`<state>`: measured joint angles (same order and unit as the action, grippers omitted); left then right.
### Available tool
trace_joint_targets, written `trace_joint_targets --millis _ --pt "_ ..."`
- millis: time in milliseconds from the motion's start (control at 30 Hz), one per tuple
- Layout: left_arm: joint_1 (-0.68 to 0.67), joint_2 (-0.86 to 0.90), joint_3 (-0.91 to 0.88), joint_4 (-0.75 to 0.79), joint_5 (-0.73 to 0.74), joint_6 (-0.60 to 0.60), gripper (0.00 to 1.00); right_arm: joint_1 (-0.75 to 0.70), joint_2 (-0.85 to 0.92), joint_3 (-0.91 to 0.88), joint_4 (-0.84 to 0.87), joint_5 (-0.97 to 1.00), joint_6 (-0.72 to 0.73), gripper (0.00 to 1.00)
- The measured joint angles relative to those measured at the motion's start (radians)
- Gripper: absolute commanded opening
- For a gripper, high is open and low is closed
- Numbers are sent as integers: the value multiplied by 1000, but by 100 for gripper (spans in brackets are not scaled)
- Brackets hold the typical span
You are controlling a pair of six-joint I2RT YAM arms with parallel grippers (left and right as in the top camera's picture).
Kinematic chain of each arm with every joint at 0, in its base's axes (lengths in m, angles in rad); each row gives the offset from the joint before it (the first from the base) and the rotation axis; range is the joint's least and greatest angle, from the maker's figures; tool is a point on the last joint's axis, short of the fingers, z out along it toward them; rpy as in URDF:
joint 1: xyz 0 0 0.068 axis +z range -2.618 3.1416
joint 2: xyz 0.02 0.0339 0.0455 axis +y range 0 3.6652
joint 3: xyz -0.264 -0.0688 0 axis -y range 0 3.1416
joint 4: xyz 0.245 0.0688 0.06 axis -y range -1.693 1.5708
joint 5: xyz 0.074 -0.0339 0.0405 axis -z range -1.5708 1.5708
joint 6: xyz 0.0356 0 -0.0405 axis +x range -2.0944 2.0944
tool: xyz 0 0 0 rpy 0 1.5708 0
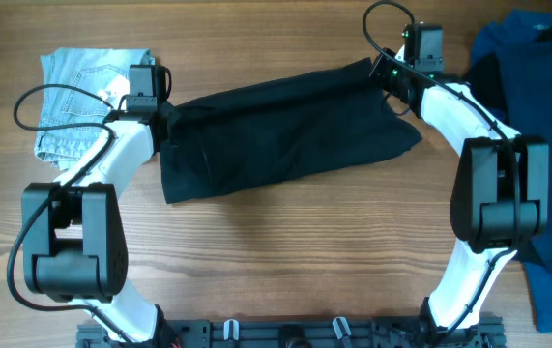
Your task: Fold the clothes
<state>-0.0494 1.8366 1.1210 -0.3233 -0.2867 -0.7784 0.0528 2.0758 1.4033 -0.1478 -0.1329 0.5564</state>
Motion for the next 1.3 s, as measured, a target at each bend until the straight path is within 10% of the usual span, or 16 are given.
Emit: trace_joint_targets --millis 100,233,300,333,400,467,833,1100,1300 --pt "11 2 0 5 -29 7 79 -9 0 0 15 60 14 100" --pt "29 0 18 57 -61 107 85 -19 0 10 69 63 -55 99" --pt "24 -32 38 39 -61 157 54 -19 0 60 -36 34 -123 99" --pt "19 -75 43 30 -60 175 33 -19 0 91 -84 26 -143 91" --pt "5 -166 55 5 -29 199 6 -19 0 170 -217 10 -182 38" --pt "-3 -201 68 -16 21 211 4 -19 0 208 -287 -40 -215 6" --pt "-5 60 72 -31 159 214 4 -18 -1 185 -952 -76 -238 4" --pt "-5 64 72 -32 166 214 4 -17 -93 -148 -657 -12 -77 4" --pt "-33 43 84 -50 166 266 4 -19 -87 -95 -818 31 -75 4"
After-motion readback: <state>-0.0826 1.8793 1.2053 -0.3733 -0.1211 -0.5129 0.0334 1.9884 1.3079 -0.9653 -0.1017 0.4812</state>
